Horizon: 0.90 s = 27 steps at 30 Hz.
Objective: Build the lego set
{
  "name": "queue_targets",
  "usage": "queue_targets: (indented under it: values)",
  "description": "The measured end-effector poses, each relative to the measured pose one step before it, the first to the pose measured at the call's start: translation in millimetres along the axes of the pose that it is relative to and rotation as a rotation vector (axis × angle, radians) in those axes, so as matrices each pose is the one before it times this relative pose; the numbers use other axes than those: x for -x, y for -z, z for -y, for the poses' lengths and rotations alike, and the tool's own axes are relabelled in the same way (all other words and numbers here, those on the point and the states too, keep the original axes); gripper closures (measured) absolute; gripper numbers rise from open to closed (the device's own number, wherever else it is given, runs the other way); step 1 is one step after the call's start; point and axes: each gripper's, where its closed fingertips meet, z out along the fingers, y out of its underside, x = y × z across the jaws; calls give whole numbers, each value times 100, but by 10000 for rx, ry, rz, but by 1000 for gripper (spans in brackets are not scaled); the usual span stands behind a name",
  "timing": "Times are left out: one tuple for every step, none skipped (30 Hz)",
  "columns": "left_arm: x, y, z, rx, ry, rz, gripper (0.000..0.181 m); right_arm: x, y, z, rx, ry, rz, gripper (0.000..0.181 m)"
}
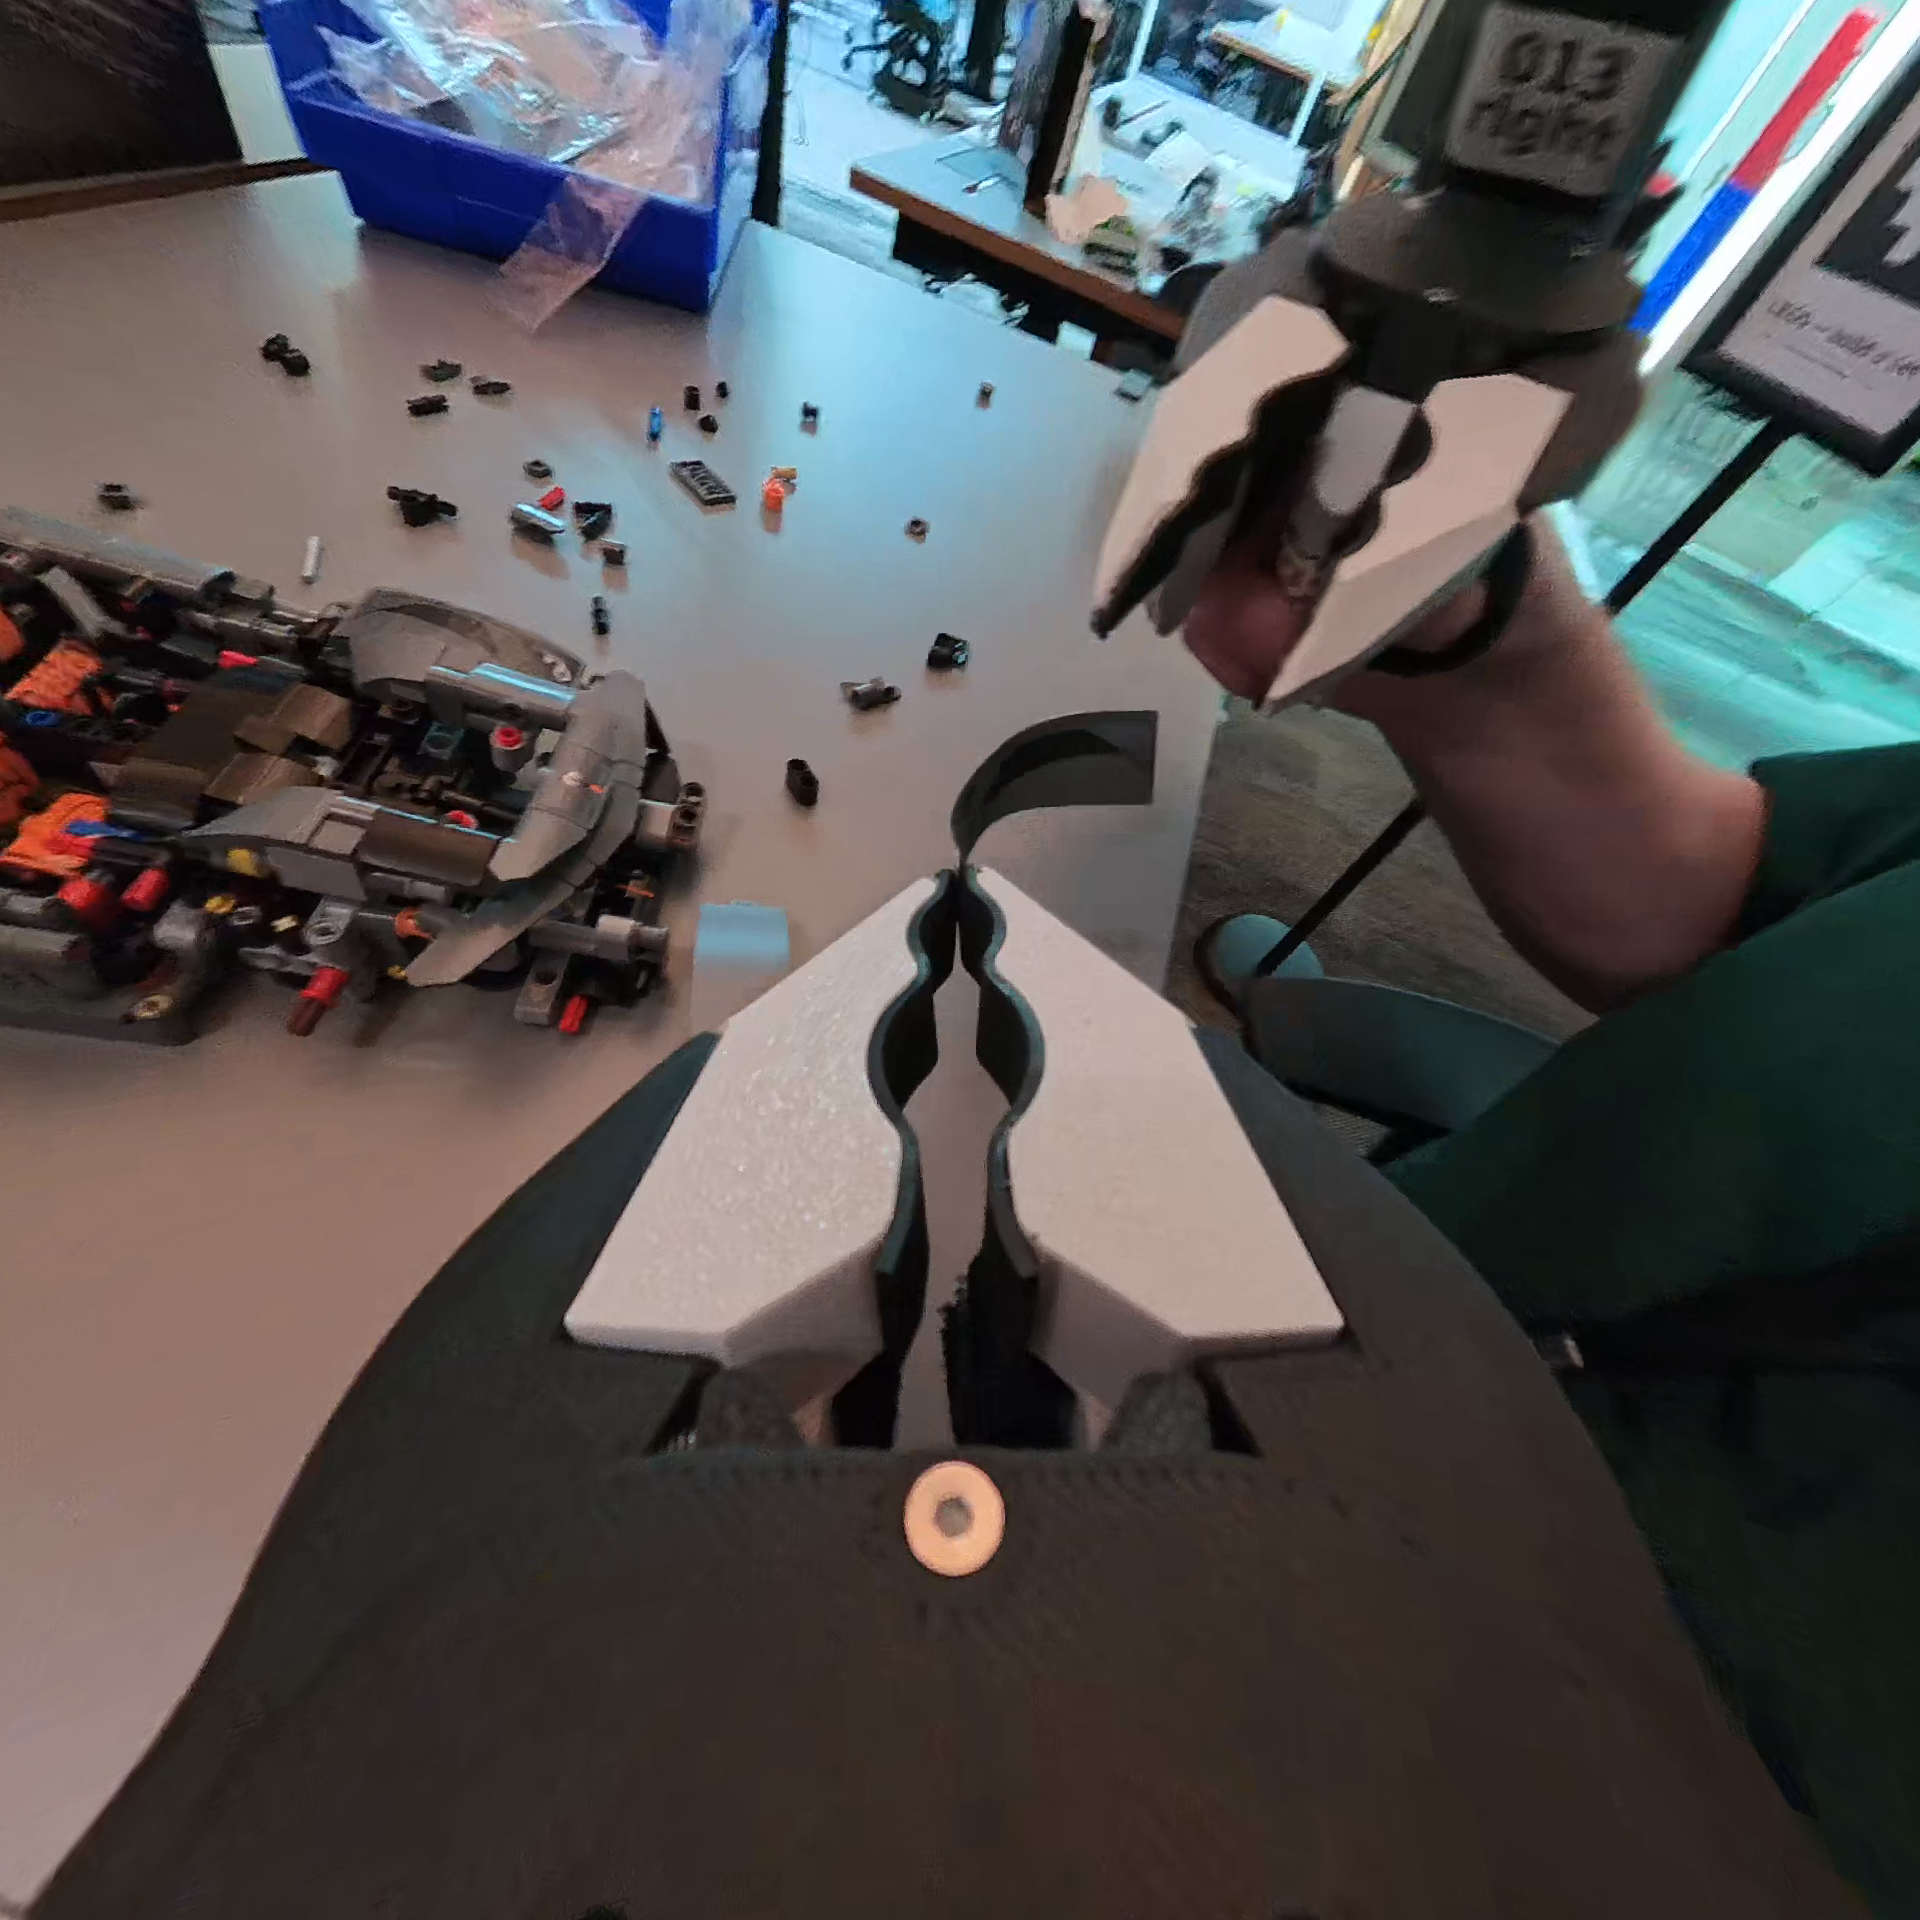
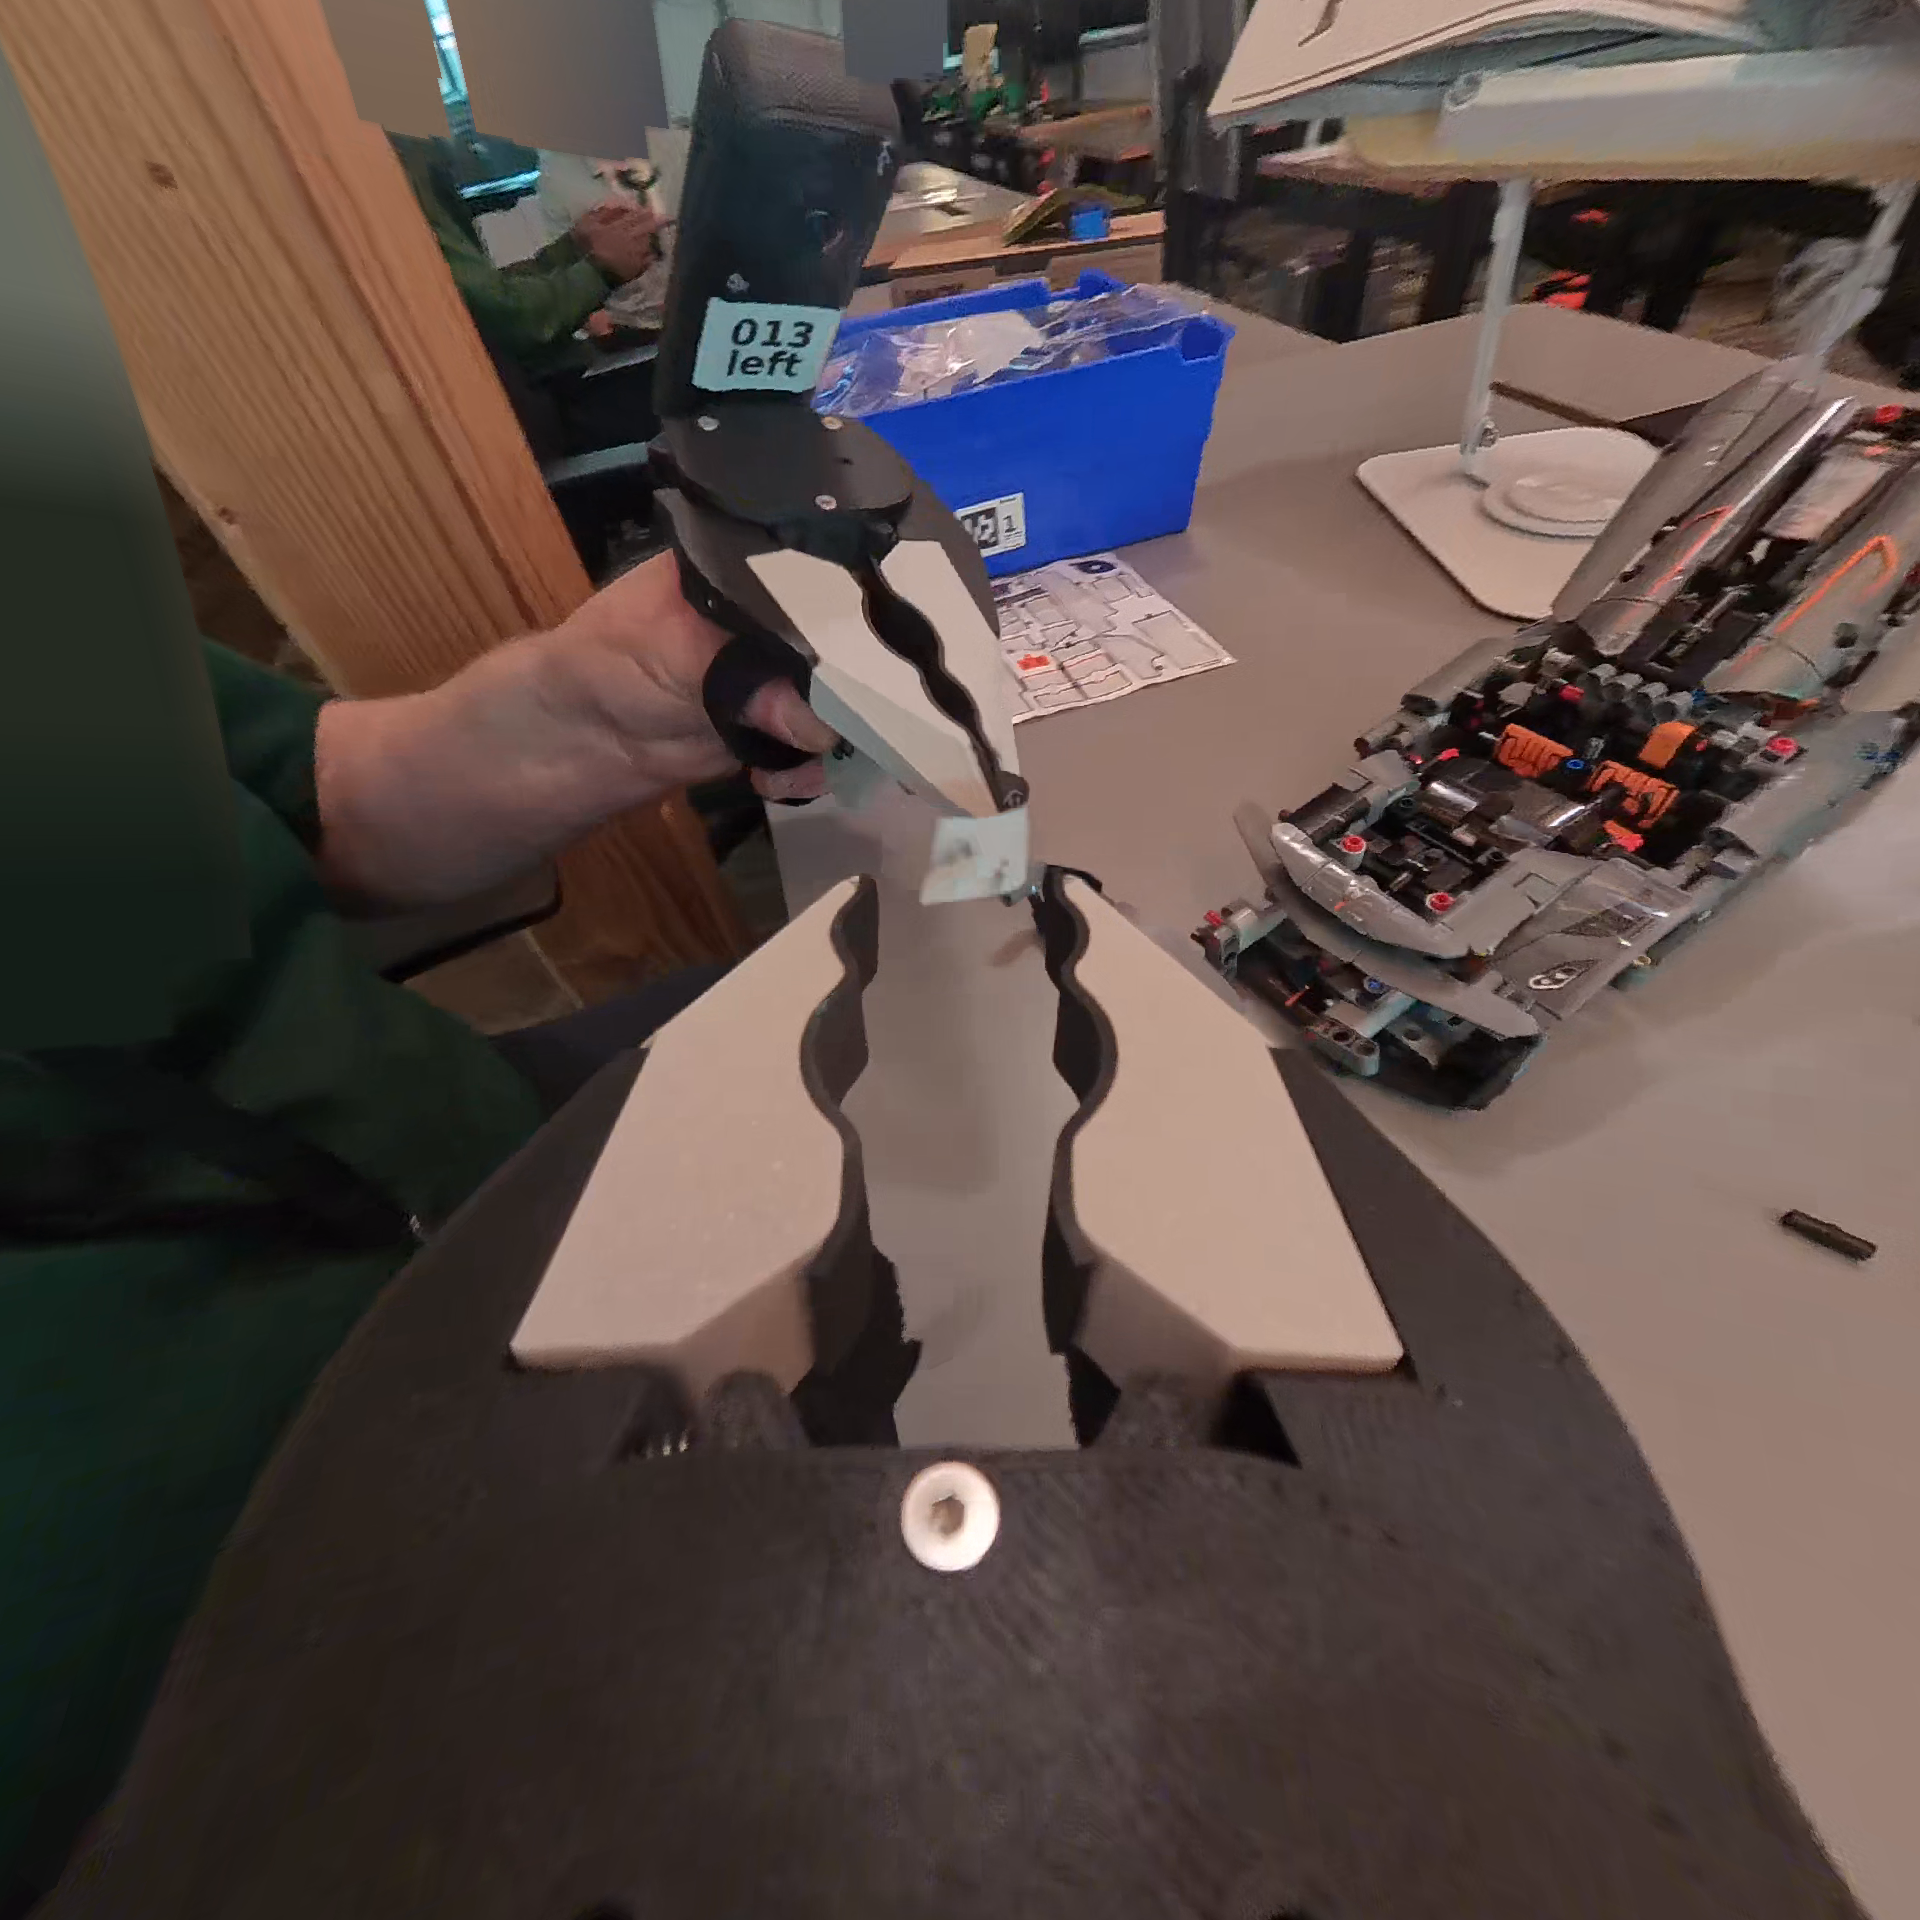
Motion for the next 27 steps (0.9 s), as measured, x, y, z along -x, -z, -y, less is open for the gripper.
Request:
queue_targets:
  values:
    - [210,15,40,52,-77,165,181,-116,-383,-161,68,110,-522,151]
    - [33,-6,151,-23,58,17,181,-169,-374,-265,166,176,-537,151]
    - [69,-45,78,20,-2,35,181,80,-270,108,-107,114,-301,151]
    - [112,-67,25,38,-49,64,181,122,-182,152,-144,-23,-141,151]
    - [85,-92,-9,48,-9,35,181,-159,-179,-112,28,-69,-251,151]
    - [2,-96,-27,46,8,-13,181,-148,-213,-229,84,-53,-203,152]
    - [-61,-73,1,13,-16,-40,181,1,-225,-267,123,-87,-88,151]
    - [-40,-64,12,-4,-12,-10,181,38,-167,-119,25,-23,-75,153]
    - [21,-70,-45,28,6,14,181,161,-119,6,-43,9,-25,153]
    - [-33,-60,-55,30,1,-15,181,174,-99,46,-21,22,-22,154]
    - [-70,-53,18,-12,-3,-35,181,-63,-32,26,16,89,-176,157]
    - [-61,-11,39,-21,16,-34,181,-116,-22,-6,54,102,-145,162]
    - [-39,16,39,-5,-1,-16,181,-52,-51,27,27,-13,-10,165]
    - [16,19,29,5,-11,12,181,-18,-53,130,-67,-90,58,167]
    - [6,33,60,-15,-1,1,181,18,-70,55,-17,-30,81,172]
    - [-29,45,56,-9,0,-17,181,-221,-53,-3,27,32,-99,179]
    - [25,52,20,5,-3,8,181,-293,-13,19,8,-8,-122,181]
    - [72,83,-4,2,11,27,181,-105,6,61,-22,-92,68,181]
    - [9,86,32,-30,45,-39,181,-156,64,137,-81,-101,47,181]
    - [-41,77,43,-39,66,-81,181,-146,46,67,-26,-24,29,181]
    - [11,53,-9,-10,38,-36,181,-116,24,-8,18,-53,49,181]
    - [35,21,-73,38,3,-4,181,-61,42,86,-57,-66,66,181]
    - [-26,1,-18,6,19,-38,181,-89,48,73,-67,-35,13,181]
    - [-48,2,38,-21,25,-33,181,-74,28,31,-33,21,-46,181]
    - [5,-13,-17,25,-19,10,181,64,-3,-31,14,20,3,177]
    - [-3,-12,-15,20,-38,1,181,150,-22,-65,12,24,59,179]
    - [-38,-29,-1,5,-1,-40,181,-29,-37,-100,37,28,-66,181]
